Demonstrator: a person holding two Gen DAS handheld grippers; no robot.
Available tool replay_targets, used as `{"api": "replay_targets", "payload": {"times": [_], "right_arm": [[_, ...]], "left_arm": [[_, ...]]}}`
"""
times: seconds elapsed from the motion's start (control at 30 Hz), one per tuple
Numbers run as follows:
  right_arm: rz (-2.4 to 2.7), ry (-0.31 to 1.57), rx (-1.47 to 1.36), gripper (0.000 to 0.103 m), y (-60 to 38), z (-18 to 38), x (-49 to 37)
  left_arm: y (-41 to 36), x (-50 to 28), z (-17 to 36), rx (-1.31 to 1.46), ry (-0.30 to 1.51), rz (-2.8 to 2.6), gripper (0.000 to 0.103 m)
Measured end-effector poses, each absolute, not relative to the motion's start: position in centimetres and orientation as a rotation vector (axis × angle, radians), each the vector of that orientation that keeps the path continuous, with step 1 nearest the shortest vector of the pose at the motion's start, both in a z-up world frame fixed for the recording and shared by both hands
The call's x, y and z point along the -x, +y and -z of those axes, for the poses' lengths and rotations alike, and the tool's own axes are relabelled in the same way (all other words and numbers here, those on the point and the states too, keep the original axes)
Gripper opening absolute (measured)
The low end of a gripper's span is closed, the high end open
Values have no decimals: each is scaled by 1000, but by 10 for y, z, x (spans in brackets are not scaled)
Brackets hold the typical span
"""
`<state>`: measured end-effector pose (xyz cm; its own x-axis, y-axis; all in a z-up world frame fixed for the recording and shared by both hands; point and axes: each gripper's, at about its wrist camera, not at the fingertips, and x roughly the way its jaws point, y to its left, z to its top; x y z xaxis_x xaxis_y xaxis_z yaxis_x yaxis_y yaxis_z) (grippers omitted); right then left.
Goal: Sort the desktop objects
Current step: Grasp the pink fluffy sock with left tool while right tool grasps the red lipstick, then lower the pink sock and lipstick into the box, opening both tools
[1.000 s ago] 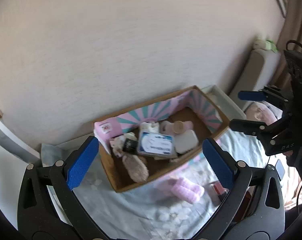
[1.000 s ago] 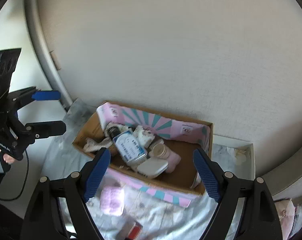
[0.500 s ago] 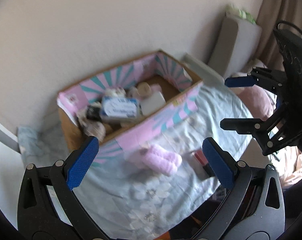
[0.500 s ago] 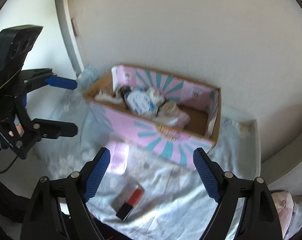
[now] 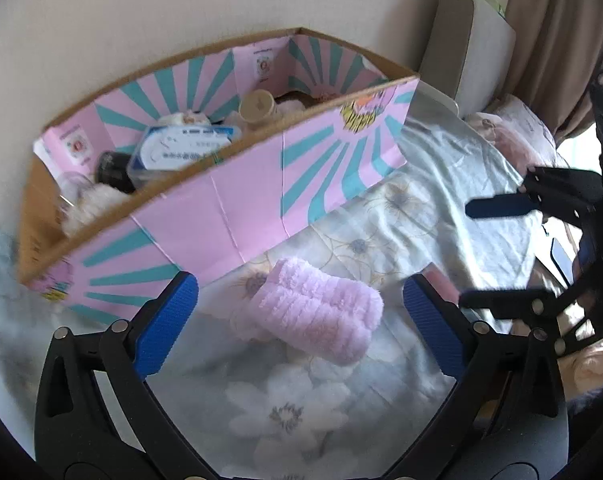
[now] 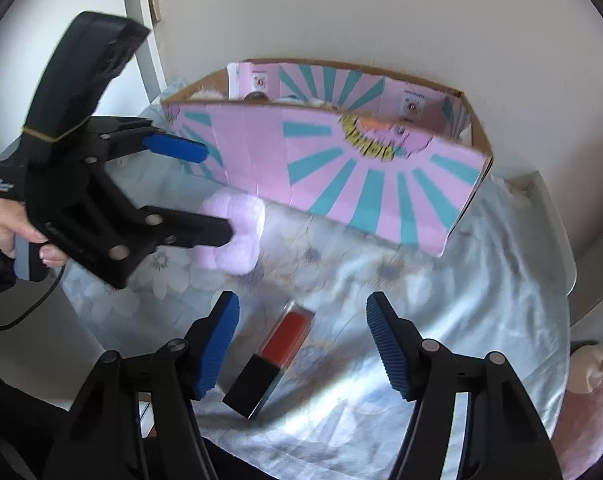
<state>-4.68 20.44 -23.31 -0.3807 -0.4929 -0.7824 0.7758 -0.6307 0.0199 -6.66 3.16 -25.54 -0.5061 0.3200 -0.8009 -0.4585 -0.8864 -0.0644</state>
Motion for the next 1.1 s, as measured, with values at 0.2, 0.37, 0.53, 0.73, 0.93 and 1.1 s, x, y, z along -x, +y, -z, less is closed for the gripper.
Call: {"api": "replay_targets", "payload": {"times": [0.2, 0.37, 0.53, 0.73, 0.93, 1.1], "right_arm": [[2061, 497, -1012, 51, 198, 256, 33], [2075, 515, -1017, 35, 195, 264, 27], [2099, 502, -1040, 28, 194, 268, 27], [2107, 473, -1050, 18, 194, 266, 29], [2122, 442, -1052, 18, 197, 259, 33], [2140, 428, -1044, 18, 199, 243, 38]], "left_arm": [[37, 68, 278, 1204, 221, -2384, 101], [43, 71, 286, 1202, 237, -2372, 95], [48, 72, 294, 1215, 256, -2335, 73], [44, 70, 290, 1200, 237, -2331, 50], [39, 69, 282, 1200, 229, -2337, 41], [33, 67, 268, 1220, 194, -2352, 41]]}}
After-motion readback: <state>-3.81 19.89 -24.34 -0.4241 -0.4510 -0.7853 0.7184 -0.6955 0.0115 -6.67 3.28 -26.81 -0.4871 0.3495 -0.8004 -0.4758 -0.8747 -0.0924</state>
